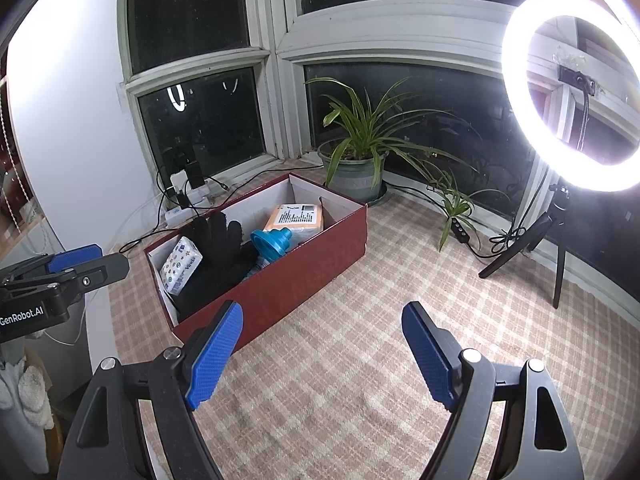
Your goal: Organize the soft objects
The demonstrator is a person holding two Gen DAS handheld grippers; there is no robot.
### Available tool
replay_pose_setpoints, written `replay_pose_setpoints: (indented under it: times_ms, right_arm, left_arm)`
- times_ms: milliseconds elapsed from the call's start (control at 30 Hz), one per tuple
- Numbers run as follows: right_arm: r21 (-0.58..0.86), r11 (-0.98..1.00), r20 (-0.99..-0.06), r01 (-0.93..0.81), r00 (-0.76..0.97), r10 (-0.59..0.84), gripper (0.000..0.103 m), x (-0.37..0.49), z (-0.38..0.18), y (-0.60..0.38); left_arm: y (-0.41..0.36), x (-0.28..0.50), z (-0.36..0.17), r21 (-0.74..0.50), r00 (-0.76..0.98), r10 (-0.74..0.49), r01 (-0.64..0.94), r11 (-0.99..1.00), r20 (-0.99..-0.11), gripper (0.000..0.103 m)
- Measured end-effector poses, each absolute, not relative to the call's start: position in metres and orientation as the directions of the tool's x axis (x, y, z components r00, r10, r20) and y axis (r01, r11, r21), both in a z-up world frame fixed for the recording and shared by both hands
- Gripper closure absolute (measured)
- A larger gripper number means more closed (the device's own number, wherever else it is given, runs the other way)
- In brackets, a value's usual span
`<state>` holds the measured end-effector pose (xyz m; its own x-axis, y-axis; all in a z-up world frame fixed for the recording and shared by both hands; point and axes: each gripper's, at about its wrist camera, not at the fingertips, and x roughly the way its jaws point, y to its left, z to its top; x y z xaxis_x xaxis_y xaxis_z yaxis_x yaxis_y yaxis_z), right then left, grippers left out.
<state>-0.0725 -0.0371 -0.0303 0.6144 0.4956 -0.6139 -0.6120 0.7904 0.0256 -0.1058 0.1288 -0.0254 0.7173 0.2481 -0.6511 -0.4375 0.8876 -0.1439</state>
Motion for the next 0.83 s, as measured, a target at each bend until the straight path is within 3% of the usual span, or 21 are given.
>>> replay_pose_setpoints:
  times_ms: [833]
  right_arm:
    - [0.07, 0.844, -0.638, -0.532, 0.627, 0.448, 0.024, -0.079, -0.042, -0.062]
  left_arm:
    - [0.122, -0.11, -0.028, -0.097, 0.72, 0.266, -0.42, 0.902, -0.641, 0.035]
